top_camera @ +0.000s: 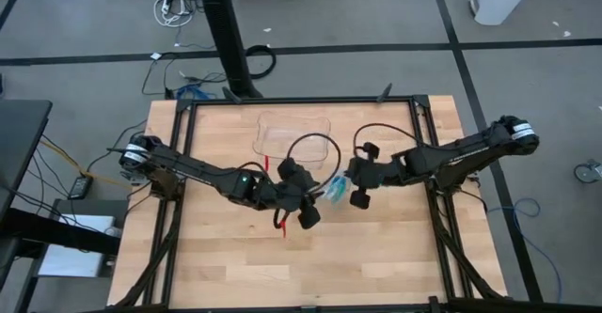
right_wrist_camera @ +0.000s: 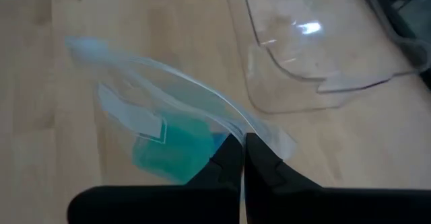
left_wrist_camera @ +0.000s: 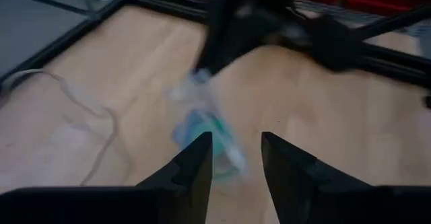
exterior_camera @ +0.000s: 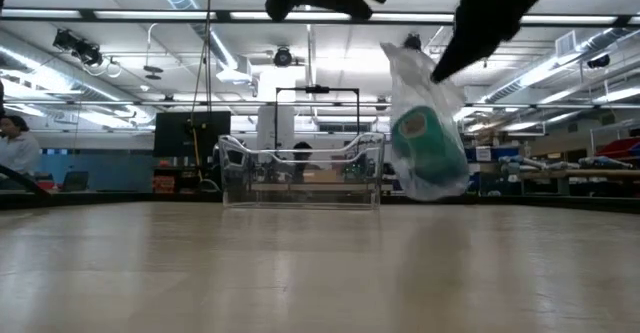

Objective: Roll bandage
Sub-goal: Close the transparent zip bag

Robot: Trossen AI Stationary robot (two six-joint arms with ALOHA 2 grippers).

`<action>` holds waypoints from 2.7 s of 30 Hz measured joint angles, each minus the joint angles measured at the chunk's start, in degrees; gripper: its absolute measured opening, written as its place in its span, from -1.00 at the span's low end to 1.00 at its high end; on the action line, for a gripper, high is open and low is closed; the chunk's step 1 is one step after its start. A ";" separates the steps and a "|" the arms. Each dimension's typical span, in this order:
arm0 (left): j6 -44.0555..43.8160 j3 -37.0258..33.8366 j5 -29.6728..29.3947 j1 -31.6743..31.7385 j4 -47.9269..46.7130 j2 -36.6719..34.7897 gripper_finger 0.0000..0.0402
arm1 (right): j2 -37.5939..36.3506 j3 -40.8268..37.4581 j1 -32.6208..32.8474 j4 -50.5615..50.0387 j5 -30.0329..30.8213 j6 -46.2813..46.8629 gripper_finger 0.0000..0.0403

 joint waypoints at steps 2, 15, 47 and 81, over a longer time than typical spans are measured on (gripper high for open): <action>-0.11 0.00 -1.24 0.10 -0.90 0.00 -0.33 | 2.12 3.78 2.02 -3.11 2.45 2.24 -1.00; -1.45 -3.18 -7.47 -4.91 -3.06 -0.04 -0.13 | 11.94 19.75 7.38 -29.04 5.15 18.85 -1.00; 3.91 -31.23 -10.95 -4.93 47.69 -0.02 -0.17 | 17.07 19.88 7.40 -19.29 4.66 19.51 -1.00; 8.86 -31.19 -5.65 -2.18 46.33 0.04 -0.97 | 17.16 19.85 9.31 -17.43 2.76 13.73 -0.78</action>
